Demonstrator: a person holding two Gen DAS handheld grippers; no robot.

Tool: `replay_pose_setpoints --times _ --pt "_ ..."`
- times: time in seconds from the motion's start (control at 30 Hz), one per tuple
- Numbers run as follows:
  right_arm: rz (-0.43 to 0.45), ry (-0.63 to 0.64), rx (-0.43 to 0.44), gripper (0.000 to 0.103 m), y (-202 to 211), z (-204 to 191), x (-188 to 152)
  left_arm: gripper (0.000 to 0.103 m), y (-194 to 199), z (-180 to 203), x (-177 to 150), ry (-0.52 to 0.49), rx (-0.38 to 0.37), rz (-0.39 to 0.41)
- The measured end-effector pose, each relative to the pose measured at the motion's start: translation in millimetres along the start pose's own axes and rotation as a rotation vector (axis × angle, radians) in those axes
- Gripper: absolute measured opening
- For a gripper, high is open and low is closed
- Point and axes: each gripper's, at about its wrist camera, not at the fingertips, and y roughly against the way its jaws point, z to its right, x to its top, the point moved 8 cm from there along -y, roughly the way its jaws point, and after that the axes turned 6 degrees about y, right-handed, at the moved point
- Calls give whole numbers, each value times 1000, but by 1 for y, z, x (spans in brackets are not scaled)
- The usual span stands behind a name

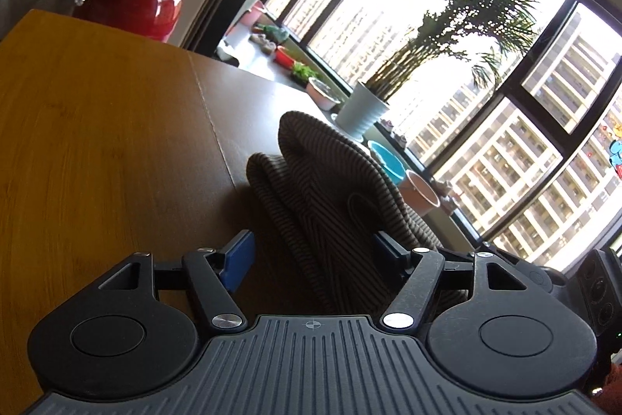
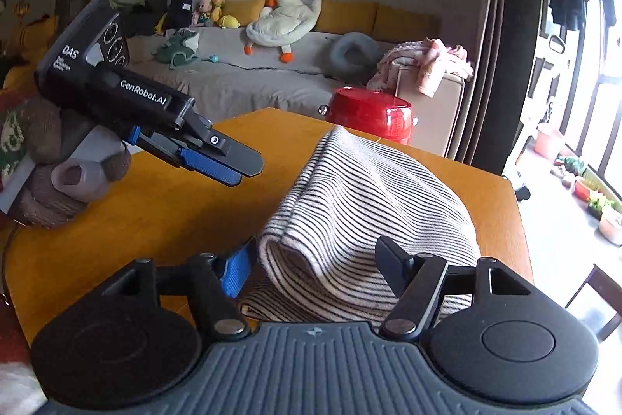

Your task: Fold clothes

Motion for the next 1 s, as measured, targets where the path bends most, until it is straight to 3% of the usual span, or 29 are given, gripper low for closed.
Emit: replay_pose_setpoints --times 0.07,0.27,0.53,0.63,0.77,0.9,1.0 --pt "2 63 -14 70 -9 -12 4 74 -1 -3 -2 9 -3 -7" --pt "-2 200 -30 84 -25 -36 4 81 -3 1 -3 6 -2 -17" --pt "-4 214 -82 87 -32 -30 -3 84 -5 1 -7 7 5 -26" --pt "4 203 -115 69 -31 -24 -1 85 -8 0 -8 13 11 -33" --pt "27 49 -44 45 -19 2 7 85 -6 -1 -8 17 21 -27" --pt "36 -127 10 34 -7 40 12 87 -1 -2 -7 19 27 -14" --pt "48 -90 -13 32 0 53 19 87 0 -5 -7 38 29 -13"
